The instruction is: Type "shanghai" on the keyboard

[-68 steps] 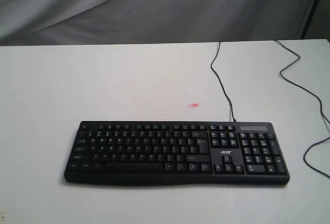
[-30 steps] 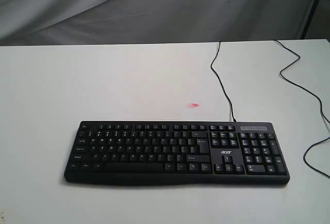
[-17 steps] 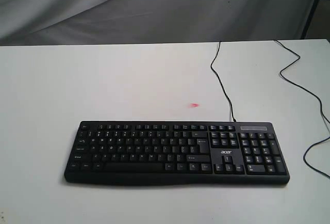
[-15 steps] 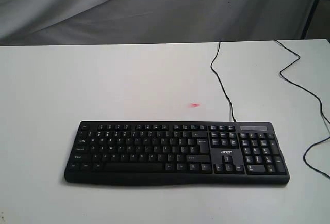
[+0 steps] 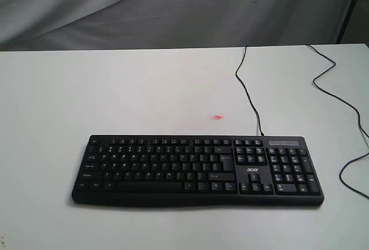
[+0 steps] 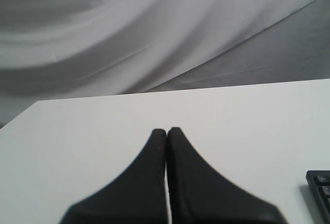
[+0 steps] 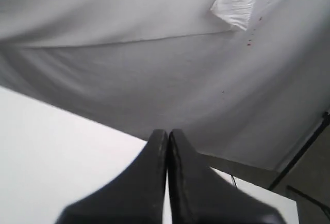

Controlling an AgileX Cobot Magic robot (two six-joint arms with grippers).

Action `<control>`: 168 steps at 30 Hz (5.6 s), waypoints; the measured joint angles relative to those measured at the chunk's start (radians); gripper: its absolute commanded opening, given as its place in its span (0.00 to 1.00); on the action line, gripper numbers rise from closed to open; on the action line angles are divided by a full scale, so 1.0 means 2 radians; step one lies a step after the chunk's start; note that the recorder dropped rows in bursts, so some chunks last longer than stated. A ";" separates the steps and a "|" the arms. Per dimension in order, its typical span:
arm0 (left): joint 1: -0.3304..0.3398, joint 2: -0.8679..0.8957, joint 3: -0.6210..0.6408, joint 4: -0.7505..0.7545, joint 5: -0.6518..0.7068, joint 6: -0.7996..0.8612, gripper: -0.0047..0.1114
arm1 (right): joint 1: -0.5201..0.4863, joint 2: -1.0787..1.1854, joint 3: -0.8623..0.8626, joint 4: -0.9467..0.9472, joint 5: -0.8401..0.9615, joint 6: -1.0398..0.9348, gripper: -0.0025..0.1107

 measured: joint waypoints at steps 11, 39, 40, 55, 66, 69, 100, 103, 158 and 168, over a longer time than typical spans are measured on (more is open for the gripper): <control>0.000 0.000 0.000 0.000 0.000 0.000 0.05 | 0.000 0.099 -0.011 0.298 0.024 -0.335 0.02; 0.000 0.000 0.000 0.000 0.000 0.000 0.05 | 0.069 0.303 -0.020 0.569 0.059 -0.657 0.02; 0.000 0.000 0.000 0.000 0.000 0.000 0.05 | 0.077 0.308 -0.020 0.567 0.063 -0.665 0.02; 0.000 0.000 0.000 0.000 0.000 0.000 0.05 | 0.172 0.399 -0.020 0.564 0.050 -0.700 0.02; 0.000 0.000 0.000 0.000 0.000 0.000 0.05 | 0.180 0.429 -0.020 0.590 0.042 -0.720 0.02; 0.000 0.000 0.000 0.000 0.000 0.000 0.05 | 0.182 0.429 -0.020 0.593 0.040 -0.723 0.02; 0.000 0.000 0.000 0.000 0.000 0.000 0.05 | 0.205 0.474 -0.020 0.624 -0.028 -0.766 0.02; 0.000 0.000 0.000 0.000 0.000 0.000 0.05 | 0.205 0.477 -0.020 0.623 -0.030 -0.767 0.02; 0.000 0.000 0.000 0.000 0.000 0.000 0.05 | 0.205 0.498 -0.020 0.663 -0.052 -0.818 0.02; 0.000 0.000 0.000 0.000 0.000 0.000 0.05 | 0.205 0.498 -0.020 0.663 -0.052 -0.819 0.02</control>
